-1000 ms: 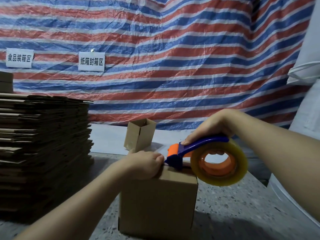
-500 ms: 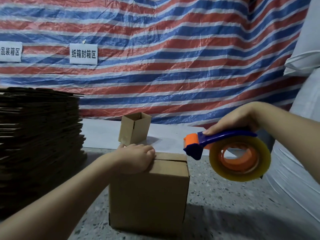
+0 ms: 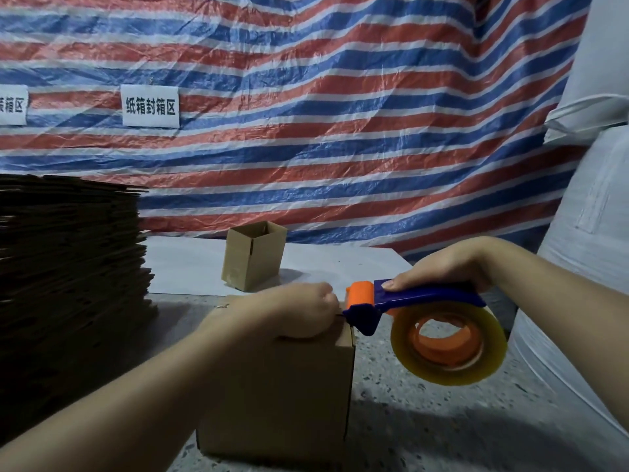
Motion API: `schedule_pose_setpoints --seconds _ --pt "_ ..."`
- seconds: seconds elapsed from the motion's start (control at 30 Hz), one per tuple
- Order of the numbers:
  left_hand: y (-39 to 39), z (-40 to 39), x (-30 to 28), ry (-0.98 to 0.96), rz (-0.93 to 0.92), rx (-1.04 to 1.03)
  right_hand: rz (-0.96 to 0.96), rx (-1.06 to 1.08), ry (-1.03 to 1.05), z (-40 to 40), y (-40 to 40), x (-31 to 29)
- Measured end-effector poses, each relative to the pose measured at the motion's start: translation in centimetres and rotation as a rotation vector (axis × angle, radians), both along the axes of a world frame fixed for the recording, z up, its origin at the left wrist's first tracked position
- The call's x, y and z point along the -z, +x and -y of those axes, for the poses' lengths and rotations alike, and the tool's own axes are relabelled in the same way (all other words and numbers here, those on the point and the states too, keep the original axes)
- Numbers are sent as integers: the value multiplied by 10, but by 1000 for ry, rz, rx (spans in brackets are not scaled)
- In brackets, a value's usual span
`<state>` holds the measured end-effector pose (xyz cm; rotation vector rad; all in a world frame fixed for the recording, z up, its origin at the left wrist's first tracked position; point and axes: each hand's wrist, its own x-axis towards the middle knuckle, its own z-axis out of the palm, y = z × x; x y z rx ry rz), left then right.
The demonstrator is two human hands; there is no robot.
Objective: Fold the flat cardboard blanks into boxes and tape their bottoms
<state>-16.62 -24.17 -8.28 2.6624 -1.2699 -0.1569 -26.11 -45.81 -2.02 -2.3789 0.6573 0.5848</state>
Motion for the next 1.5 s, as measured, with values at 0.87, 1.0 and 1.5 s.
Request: schedule_pose_setpoints --seconds 0.87,1.0,1.5 --pt "14 15 10 96 -140 -101 -210 -50 -279 2 -3 7" --pt "18 21 10 132 -171 -115 -246 -57 -388 -12 10 1" --pt "29 34 14 92 -225 -180 -401 -52 -610 -10 2 38"
